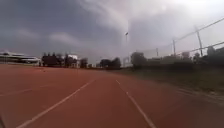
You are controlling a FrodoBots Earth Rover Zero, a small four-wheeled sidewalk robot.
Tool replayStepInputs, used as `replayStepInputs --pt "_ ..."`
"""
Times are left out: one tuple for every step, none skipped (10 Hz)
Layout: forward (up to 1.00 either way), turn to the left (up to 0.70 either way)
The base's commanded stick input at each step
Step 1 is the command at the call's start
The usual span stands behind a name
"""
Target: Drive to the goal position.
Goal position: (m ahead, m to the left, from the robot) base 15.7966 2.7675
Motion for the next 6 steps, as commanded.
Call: replayStepInputs --pt "0.7 0.0" --pt "0.7 0.0" --pt "0.7 0.0" --pt "0.7 0.0" --pt "0.7 0.0" --pt "0.7 0.0"
